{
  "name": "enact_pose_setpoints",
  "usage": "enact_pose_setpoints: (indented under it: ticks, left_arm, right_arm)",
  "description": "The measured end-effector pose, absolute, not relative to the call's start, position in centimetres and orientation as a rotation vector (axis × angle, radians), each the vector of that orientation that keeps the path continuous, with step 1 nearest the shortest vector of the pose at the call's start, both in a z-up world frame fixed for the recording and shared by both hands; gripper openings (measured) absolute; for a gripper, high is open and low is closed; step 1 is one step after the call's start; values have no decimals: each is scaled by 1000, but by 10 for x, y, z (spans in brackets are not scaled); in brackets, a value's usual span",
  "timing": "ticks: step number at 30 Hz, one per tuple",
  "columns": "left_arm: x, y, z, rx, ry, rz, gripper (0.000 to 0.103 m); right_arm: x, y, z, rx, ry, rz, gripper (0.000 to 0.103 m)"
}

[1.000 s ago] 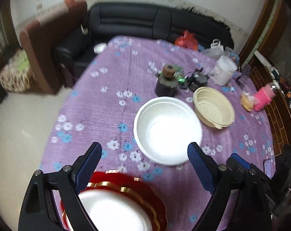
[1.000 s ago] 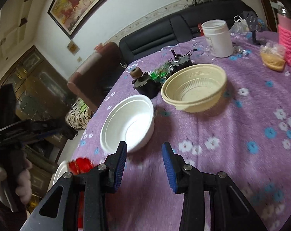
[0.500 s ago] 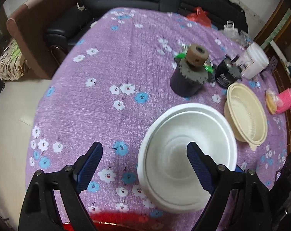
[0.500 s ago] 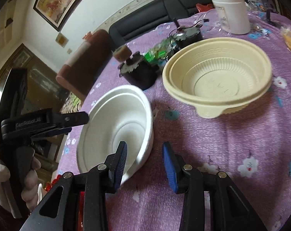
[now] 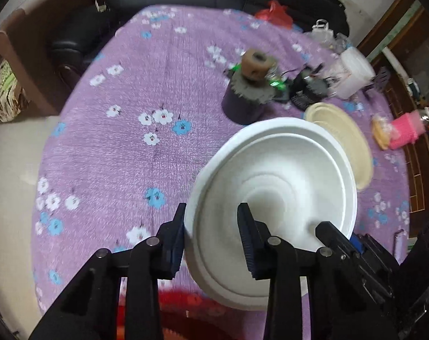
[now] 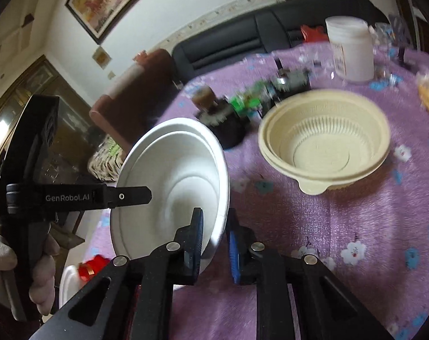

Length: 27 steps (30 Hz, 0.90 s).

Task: Organize plates and bowls
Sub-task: 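Grasp the rim of the second white paper bowl with the right gripper, then carry the second white bowl and lower it into the first white bowl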

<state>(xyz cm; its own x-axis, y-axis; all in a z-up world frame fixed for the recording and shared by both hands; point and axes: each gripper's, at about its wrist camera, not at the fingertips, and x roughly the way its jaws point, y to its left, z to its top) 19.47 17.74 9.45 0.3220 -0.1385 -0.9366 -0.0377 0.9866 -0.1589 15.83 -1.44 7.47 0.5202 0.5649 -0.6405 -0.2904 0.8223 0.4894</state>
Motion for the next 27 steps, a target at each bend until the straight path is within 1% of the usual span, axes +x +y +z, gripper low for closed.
enact_pose_setpoints:
  ticks: [6,11,14,18,20,27]
  left_arm:
    - [131,179,143,-115,1153,-47,34]
    - [71,196,168,-119,1079,-13,34]
    - [37,207,170,-119,1046,9,34]
    - [3,221,158,-121,1027,60,37]
    - [-8,226,150,-128,1033,73,39]
    - [-30,251,127,-182,1038,109,39]
  right_arm:
    - [111,-5,119,300,822,586,18]
    - [75,14,138,263,807,647,18]
    - [56,27,140,225,810,688,18]
    - [40,51,134,174,835,720,18]
    - [34,63,127,149,851,728,18]
    - [27,94,107,94,892,747,19]
